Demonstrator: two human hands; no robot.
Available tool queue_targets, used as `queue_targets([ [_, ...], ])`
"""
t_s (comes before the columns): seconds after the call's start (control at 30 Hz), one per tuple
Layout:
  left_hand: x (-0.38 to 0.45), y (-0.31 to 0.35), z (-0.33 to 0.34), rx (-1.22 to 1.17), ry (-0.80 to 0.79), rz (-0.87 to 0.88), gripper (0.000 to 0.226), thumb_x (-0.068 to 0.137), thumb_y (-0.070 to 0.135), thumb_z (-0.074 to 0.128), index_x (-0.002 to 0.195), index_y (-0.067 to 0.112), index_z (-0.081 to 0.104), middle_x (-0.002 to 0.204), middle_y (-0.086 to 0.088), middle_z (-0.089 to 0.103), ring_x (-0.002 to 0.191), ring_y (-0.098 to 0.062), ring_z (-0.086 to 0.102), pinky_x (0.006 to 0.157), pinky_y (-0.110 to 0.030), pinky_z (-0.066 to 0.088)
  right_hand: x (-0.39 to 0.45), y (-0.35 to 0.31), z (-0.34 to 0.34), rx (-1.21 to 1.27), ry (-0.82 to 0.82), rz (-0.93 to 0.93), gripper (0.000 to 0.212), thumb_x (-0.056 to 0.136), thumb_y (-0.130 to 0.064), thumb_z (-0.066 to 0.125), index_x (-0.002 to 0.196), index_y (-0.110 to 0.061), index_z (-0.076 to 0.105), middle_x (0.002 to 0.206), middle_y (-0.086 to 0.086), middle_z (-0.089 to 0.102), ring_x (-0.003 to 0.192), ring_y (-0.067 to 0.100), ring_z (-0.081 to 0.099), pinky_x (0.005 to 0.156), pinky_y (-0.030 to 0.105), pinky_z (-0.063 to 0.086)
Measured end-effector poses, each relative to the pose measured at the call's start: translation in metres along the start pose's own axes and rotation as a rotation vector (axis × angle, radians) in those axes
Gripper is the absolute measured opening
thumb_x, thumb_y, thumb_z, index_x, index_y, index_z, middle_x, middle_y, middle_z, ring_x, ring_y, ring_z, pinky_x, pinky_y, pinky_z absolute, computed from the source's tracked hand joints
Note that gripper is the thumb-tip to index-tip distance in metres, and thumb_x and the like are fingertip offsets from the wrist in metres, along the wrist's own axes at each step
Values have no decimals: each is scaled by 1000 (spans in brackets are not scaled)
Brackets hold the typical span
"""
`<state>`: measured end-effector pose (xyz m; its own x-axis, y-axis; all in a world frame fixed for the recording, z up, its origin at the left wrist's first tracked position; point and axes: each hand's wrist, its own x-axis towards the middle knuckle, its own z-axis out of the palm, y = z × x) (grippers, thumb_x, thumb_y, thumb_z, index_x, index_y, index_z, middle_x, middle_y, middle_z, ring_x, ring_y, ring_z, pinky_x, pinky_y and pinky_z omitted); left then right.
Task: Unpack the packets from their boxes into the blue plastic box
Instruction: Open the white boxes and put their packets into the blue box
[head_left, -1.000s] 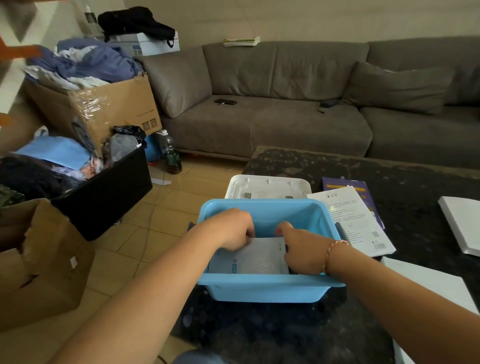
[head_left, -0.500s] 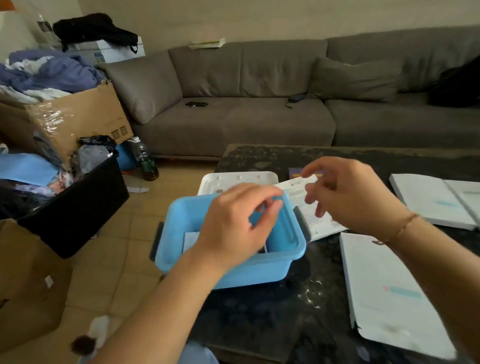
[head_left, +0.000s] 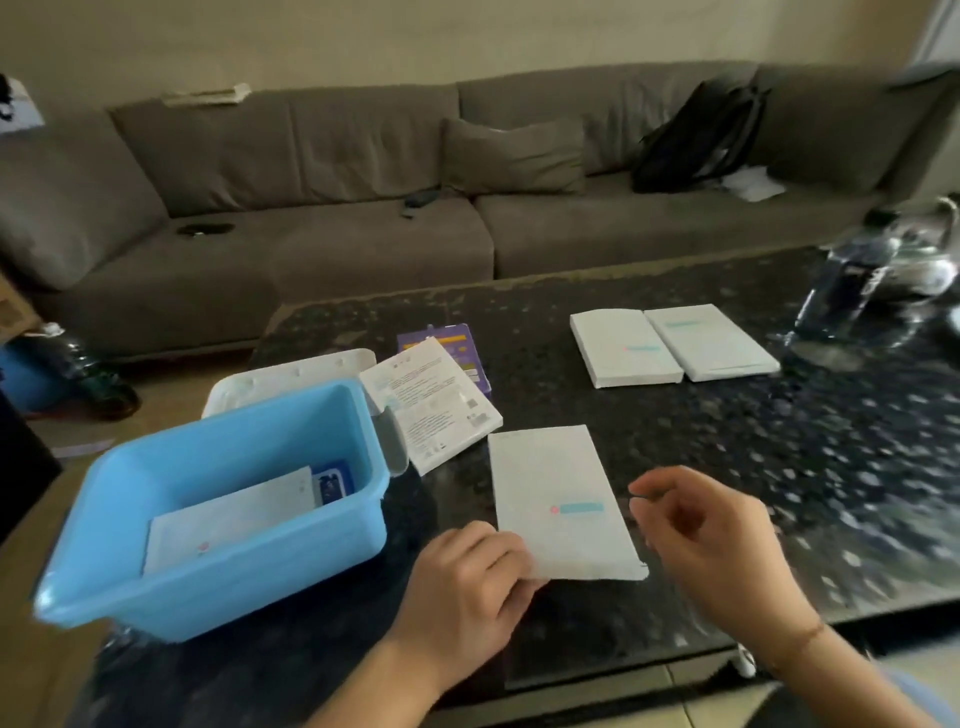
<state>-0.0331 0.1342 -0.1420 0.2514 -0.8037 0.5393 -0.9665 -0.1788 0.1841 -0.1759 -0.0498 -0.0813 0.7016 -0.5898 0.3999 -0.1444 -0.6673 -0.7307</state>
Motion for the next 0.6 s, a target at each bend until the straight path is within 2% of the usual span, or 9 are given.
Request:
queue_targets([
  [0.07, 12, 3, -4, -81, 47, -109, 12, 89, 33, 67, 83, 23, 70, 85, 14, 69, 77, 1, 59, 65, -13, 49, -18, 5, -2, -20, 87, -197, 7, 85, -16, 69, 81, -22, 69, 54, -11, 58, 45, 7, 50, 46, 17, 42],
  [0.17, 35, 9, -14, -262, 145, -333, 25, 89, 41, 60, 81, 20, 71, 82, 19, 67, 75, 7, 61, 63, -9, 49, -27, 12, 2, -103, 84, -467, 6, 82, -19, 69, 81, -15, 73, 60, -13, 58, 49, 5, 50, 48, 20, 45],
  [0.23, 49, 12, -21, -353, 188, -433, 32, 89, 45, 58, 79, 18, 71, 76, 17, 67, 76, 1, 64, 63, -13, 50, -20, 14, 11, -241, 98, -527, 6, 83, -19, 69, 81, -17, 74, 63, -11, 60, 51, 10, 54, 48, 23, 47],
  [0.37, 66, 12, -29, -385, 212, -505, 23, 90, 36, 64, 71, 24, 61, 66, 19, 58, 81, 3, 59, 65, -7, 43, -5, 8, 24, -354, 140, -471, 10, 86, -21, 66, 79, -19, 73, 62, -7, 64, 50, 18, 58, 42, 32, 46],
  [0.47, 70, 9, -30, -382, 205, -506, 22, 90, 36, 64, 71, 29, 57, 69, 20, 59, 86, 5, 58, 64, -7, 45, 6, -2, 27, -413, 171, -397, 23, 88, -23, 61, 65, -21, 65, 55, -7, 58, 45, 18, 55, 38, 29, 40],
  [0.53, 72, 8, -31, -392, 204, -505, 20, 89, 38, 63, 72, 32, 56, 74, 23, 60, 90, 7, 58, 68, -6, 47, 11, -9, 28, -498, 153, -312, 32, 88, -24, 60, 57, -19, 55, 47, -5, 50, 39, 18, 50, 36, 23, 29],
  [0.6, 75, 8, -33, -410, 209, -499, 18, 87, 43, 60, 73, 31, 57, 76, 25, 59, 91, 9, 58, 69, -4, 47, 16, -19, 28, -597, 104, -227, 34, 79, -18, 69, 51, -18, 50, 39, -2, 43, 31, 21, 43, 40, 17, 13],
])
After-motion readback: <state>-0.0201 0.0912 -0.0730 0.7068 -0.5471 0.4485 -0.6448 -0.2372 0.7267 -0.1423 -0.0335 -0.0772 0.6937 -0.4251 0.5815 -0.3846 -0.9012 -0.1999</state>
